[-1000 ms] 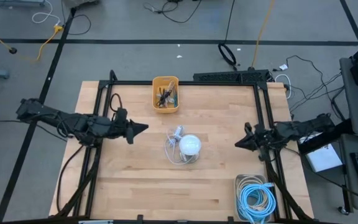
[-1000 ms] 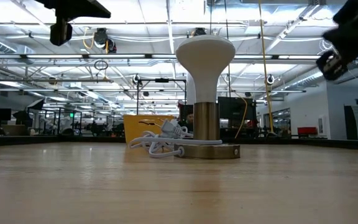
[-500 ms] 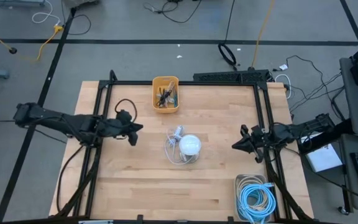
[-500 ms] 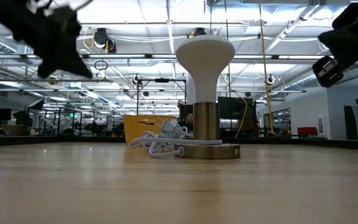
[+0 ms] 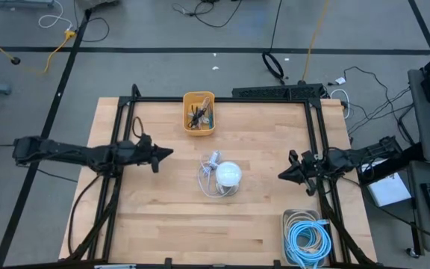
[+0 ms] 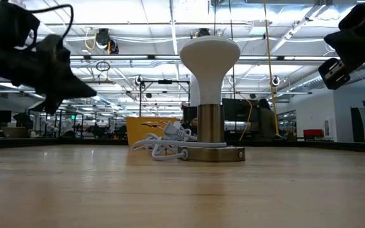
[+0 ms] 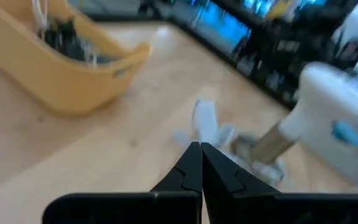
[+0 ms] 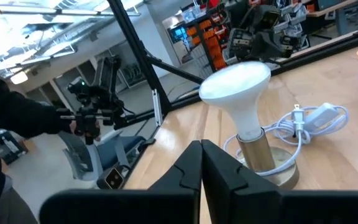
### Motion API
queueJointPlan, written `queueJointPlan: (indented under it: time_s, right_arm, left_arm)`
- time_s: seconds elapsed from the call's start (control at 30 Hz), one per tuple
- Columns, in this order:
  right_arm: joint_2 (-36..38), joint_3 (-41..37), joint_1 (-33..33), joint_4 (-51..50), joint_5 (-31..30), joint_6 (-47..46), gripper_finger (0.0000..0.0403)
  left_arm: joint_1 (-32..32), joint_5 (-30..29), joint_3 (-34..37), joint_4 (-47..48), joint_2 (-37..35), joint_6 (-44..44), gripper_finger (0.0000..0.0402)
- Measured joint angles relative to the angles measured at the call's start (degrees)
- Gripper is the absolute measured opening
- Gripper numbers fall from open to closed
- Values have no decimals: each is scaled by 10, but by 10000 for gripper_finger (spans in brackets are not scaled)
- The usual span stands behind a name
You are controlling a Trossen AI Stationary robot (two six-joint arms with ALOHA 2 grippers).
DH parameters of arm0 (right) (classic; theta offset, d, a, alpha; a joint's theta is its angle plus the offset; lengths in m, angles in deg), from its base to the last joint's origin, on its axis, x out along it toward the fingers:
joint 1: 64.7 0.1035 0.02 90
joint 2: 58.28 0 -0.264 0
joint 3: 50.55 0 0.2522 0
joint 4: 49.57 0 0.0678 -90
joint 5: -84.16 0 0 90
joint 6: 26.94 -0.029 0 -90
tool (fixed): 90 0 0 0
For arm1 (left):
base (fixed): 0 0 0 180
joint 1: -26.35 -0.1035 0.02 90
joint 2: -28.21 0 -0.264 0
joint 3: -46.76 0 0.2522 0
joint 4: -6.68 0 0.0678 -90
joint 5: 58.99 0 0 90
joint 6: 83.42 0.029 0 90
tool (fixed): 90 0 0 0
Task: Pick & Place USB Port
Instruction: Return to Home Position
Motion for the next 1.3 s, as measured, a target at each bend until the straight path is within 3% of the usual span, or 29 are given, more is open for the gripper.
queueJointPlan:
  time_s: [0.23, 0.37, 0.5, 0.87, 1.3]
  right_arm:
    - [-18, 0, 0, -2, 0, 66, 0]
    - [-35, 0, -2, -2, -1, 98, 0]
    - [-68, 0, -3, -2, 0, 99, 0]
    - [-199, 0, -3, -4, 2, 70, 0]
    - [-211, -1, -3, -4, 2, 72, 0]
  left_arm:
    - [-32, 46, 0, 117, -3, 32, 0]
    - [-42, 26, 0, 203, -2, 64, 0]
    - [-62, 11, -3, 209, 22, 105, 0]
    - [-93, 30, -3, 214, 69, 99, 3]
    - [-93, 31, -3, 215, 69, 86, 11]
